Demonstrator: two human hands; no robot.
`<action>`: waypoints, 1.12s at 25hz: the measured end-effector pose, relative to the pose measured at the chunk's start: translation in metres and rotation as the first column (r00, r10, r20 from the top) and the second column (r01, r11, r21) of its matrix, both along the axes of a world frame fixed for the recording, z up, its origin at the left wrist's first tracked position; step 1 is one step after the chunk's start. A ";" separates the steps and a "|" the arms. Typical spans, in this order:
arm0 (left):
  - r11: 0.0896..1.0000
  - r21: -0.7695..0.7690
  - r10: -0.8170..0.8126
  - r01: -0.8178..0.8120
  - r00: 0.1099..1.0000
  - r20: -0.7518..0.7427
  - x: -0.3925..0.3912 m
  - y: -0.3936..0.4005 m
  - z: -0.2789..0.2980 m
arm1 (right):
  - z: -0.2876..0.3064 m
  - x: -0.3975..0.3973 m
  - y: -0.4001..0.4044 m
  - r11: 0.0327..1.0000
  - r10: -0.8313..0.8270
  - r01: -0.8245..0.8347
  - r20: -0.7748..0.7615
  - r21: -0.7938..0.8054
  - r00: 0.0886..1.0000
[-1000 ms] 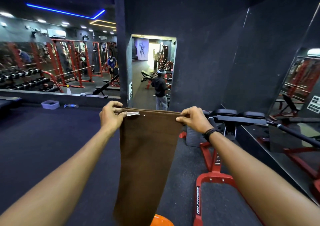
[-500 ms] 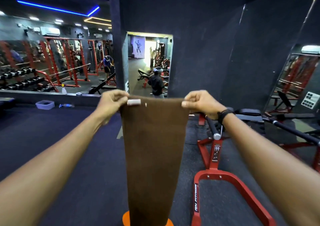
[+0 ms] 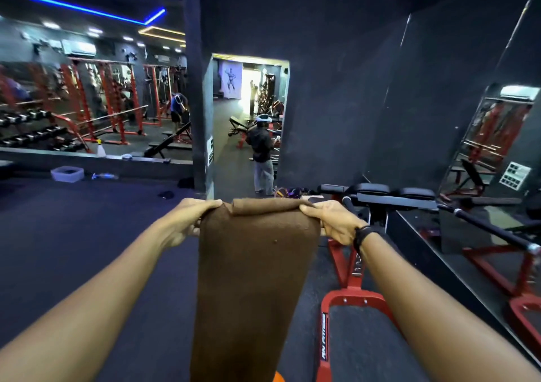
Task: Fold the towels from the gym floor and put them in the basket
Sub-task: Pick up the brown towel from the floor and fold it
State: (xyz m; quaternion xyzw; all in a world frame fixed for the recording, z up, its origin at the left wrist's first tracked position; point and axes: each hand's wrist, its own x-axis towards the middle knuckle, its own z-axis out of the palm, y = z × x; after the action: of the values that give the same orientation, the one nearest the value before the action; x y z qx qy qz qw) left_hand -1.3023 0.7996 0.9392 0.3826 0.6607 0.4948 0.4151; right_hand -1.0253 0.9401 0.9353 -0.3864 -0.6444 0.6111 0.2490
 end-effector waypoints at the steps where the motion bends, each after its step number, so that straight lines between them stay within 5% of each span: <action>1: 0.999 -0.021 0.027 -0.027 1.000 -0.001 0.004 0.002 0.006 | 0.007 -0.004 0.001 1.000 -0.011 0.011 0.031 -0.010 0.999; 5: 0.988 0.142 -0.082 0.055 0.978 0.193 -0.001 0.006 0.044 | 0.040 -0.001 0.008 0.995 -0.004 -0.010 -0.134 -0.097 0.991; 8: 0.955 -0.101 -0.291 0.280 0.949 -0.124 -0.004 -0.002 0.045 | 0.023 0.010 0.000 0.978 0.205 -0.197 0.133 -0.070 0.970; 13: 0.999 -0.041 -0.008 0.009 1.000 0.017 0.010 0.013 0.027 | 0.026 0.010 -0.005 0.992 0.080 -0.075 0.051 -0.104 0.995; 16: 0.985 0.139 0.080 -0.103 0.983 0.163 0.010 0.025 0.045 | 0.055 0.017 0.002 0.991 0.071 -0.088 -0.160 -0.101 0.985; 19: 0.983 -0.100 -0.163 0.151 0.979 -0.124 0.008 0.013 0.044 | 0.044 0.026 -0.002 0.981 0.190 -0.185 0.086 -0.062 0.978; 21: 0.978 -0.163 -0.159 0.133 0.975 -0.156 0.009 0.010 0.032 | 0.025 0.026 0.000 0.989 0.149 -0.146 0.102 -0.037 0.984; 24: 0.999 -0.010 0.031 -0.030 0.992 0.125 0.013 0.016 0.022 | 0.022 0.020 0.001 0.999 0.012 -0.014 -0.030 -0.051 0.999; 28: 0.963 0.194 0.147 -0.185 0.969 0.197 0.025 0.029 0.033 | 0.037 0.017 0.002 0.998 -0.027 0.021 -0.094 -0.061 0.995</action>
State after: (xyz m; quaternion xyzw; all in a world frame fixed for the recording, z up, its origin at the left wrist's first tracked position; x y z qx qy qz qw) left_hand -1.2769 0.8286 0.9718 0.3210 0.5937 0.6279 0.3875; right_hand -1.0085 0.9422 0.9728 -0.3720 -0.6087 0.6447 0.2748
